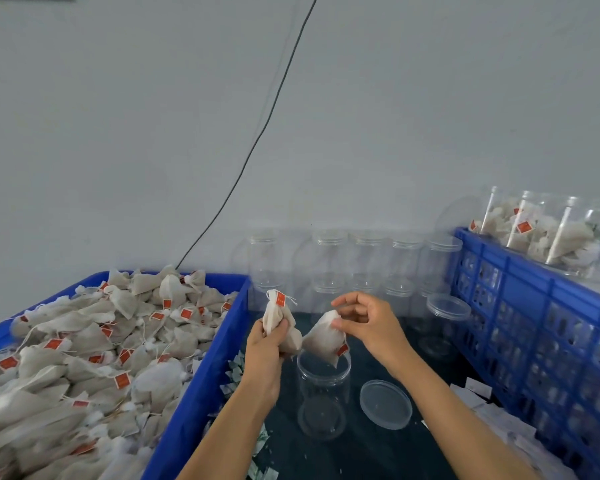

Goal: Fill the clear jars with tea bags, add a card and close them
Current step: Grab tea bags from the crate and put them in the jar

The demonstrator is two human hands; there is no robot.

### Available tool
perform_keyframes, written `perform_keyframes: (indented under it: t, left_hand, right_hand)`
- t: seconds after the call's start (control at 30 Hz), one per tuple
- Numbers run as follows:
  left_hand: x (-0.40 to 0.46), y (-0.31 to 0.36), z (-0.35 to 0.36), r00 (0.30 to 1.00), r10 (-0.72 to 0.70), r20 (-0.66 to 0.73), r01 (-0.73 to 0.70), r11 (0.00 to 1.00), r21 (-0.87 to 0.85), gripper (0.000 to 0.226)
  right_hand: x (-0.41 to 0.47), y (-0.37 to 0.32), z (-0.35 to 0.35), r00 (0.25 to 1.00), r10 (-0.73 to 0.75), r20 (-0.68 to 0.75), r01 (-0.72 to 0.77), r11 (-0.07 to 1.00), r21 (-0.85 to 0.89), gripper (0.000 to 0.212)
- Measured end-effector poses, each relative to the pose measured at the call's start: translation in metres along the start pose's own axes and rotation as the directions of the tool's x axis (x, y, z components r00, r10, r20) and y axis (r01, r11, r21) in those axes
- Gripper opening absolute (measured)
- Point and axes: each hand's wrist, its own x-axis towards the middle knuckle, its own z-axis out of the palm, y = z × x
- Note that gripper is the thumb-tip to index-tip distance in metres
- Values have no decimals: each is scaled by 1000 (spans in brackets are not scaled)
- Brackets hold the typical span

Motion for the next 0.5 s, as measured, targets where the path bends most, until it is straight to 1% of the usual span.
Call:
perform_keyframes:
  t: [0.1,0.23,0.3,0.33,0.37,0.43,0.5]
  left_hand:
    - [0,-1,0,999,40,-22,-40,999,6,30]
    - [0,5,4,997,71,14,-70,995,-69,23]
    - [0,7,6,997,71,42,-67,995,-76,21]
    - [-1,7,7,996,70,61,-66,996,-61,21]
    - [-1,7,8,994,72,81,-70,997,-25,22]
    - [-1,5,10,986,97,133,-110,989,97,22]
    - [-2,3,14,970,138,199,-183,955,232,16]
  right_hand:
    - [1,0,-1,1000,-6,-25,5,1000,-4,24]
    - [-5,7,0,993,58,103,-37,981,-192,25]
    - [-6,9,3,996,48,69,-32,974,-224,19]
    - [-6,8,3,999,31,36,-23,979,-202,14]
    - [-5,4,4,1000,23,20,-20,989,-144,11]
    - [-2,-6,7,997,37,75,-35,999,-21,22]
    - [2,-15,12,992,17,122,-16,1000,-9,32]
